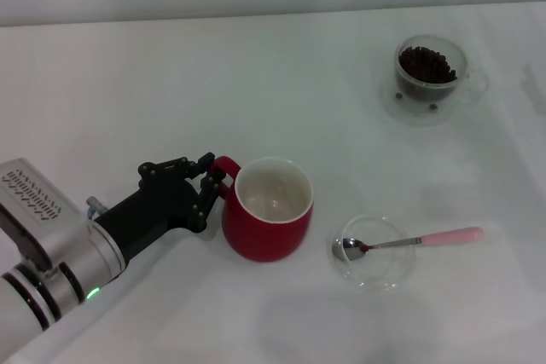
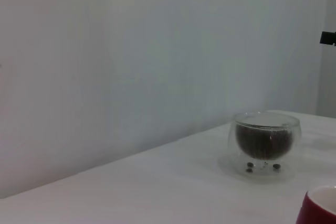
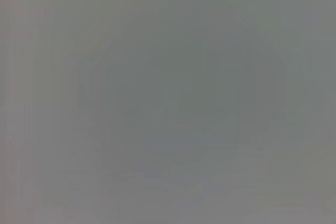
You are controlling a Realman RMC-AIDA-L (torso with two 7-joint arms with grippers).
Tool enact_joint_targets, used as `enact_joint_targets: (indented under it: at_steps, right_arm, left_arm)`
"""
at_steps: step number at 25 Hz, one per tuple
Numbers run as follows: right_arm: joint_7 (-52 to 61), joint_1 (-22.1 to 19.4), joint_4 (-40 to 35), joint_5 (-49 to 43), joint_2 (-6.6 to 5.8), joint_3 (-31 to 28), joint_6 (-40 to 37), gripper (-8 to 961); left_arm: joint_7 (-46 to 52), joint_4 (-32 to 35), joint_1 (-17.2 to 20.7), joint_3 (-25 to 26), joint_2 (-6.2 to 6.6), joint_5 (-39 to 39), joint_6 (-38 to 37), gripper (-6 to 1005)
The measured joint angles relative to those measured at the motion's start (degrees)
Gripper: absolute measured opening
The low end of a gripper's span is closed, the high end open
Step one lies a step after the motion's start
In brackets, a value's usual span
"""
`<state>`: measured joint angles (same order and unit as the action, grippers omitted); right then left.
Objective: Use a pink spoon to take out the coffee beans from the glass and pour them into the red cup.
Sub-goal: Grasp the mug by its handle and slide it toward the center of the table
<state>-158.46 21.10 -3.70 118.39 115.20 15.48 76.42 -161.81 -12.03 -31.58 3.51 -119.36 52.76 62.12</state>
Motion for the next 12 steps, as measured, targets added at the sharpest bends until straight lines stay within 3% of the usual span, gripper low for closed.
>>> enact_joint_targets:
  at_steps: [12]
  right_arm:
    - [0.03, 0.20, -0.70, -0.01, -0.07, -0.02, -0.18, 869]
  left_arm:
    - [0.00, -0.47, -0.07, -0.04, -0.09, 0.06, -0.30, 184]
